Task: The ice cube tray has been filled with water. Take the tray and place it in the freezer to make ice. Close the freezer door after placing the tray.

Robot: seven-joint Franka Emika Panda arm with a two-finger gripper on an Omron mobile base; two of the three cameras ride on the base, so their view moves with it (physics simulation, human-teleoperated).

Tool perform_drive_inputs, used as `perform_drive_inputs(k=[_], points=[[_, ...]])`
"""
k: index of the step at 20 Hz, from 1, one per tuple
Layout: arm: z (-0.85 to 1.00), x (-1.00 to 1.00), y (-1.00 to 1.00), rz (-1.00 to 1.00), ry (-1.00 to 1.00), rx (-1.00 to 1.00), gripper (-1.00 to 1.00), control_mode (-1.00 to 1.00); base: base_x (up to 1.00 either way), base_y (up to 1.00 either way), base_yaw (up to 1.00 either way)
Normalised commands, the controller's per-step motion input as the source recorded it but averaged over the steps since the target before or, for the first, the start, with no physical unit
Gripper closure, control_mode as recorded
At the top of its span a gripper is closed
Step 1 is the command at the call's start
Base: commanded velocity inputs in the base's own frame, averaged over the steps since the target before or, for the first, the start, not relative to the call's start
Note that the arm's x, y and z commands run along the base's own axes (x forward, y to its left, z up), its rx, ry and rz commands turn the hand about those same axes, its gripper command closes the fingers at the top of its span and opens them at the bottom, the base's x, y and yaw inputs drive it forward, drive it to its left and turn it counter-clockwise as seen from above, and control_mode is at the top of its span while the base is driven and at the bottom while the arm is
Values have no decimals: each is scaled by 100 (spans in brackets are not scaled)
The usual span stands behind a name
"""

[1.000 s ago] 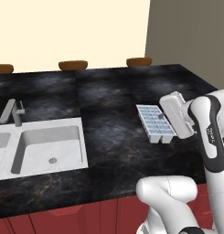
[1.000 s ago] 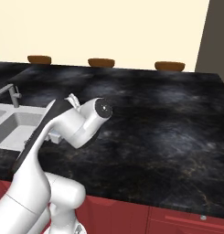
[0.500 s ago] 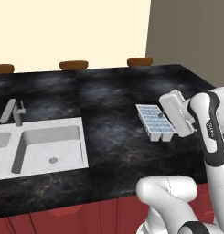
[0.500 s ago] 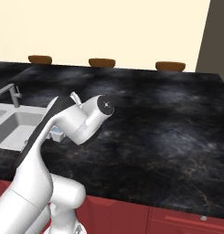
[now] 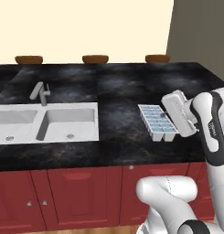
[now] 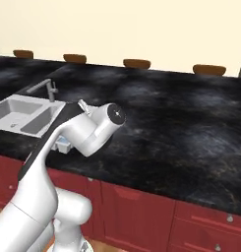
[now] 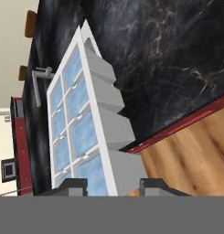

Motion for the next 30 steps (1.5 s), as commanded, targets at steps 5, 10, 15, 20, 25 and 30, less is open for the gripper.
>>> perform_drive_inputs(k=[5, 10, 15, 20, 25, 30], points=[[0, 0, 0, 0, 0, 0, 100, 100, -13, 38, 46], [0, 0, 0, 0, 0, 0, 100, 100, 4, 45, 53], [0, 0, 0, 0, 0, 0, 100, 100, 18, 47, 53], [0, 0, 0, 0, 0, 0, 100, 100, 22, 48, 55], [0, 0, 0, 0, 0, 0, 100, 100, 40, 53, 47], [0, 0, 0, 0, 0, 0, 100, 100, 91, 57, 30]])
